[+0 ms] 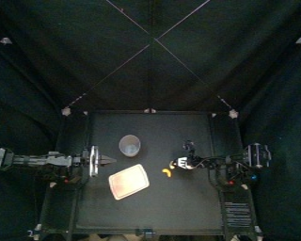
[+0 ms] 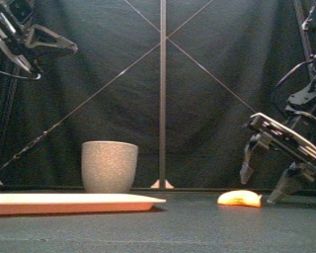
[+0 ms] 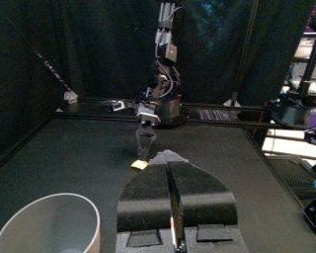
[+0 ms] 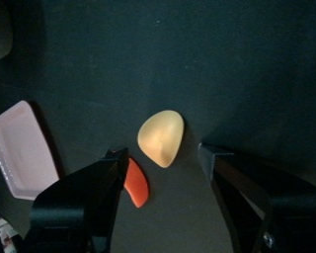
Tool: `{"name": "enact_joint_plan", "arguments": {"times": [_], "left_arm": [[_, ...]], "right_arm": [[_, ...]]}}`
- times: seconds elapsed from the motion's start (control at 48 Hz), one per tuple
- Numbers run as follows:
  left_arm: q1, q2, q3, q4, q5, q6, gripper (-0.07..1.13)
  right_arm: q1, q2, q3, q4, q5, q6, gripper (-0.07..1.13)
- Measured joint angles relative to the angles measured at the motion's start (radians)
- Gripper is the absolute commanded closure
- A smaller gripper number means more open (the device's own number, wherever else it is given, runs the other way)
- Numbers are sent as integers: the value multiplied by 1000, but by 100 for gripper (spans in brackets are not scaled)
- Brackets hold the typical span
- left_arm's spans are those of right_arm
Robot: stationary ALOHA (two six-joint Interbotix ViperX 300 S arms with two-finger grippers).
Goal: Pick the chip then place it in the grey bowl
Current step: Pick the chip
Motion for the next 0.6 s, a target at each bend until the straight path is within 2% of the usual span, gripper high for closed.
{"name": "enact_joint_plan", "arguments": {"times": [0.188,0.417,0.604], "left_arm": [[2,-2,0,0,3,-2,106],[2,0,0,0,5,-2,106],[2,-2,0,0,5,0,106]], "right_arm": [[0,37,-34,-5,14,-2,21],[-2,49,-35,-8,31,-2,51],[0,49,-44,-38,31,-2,64]]}}
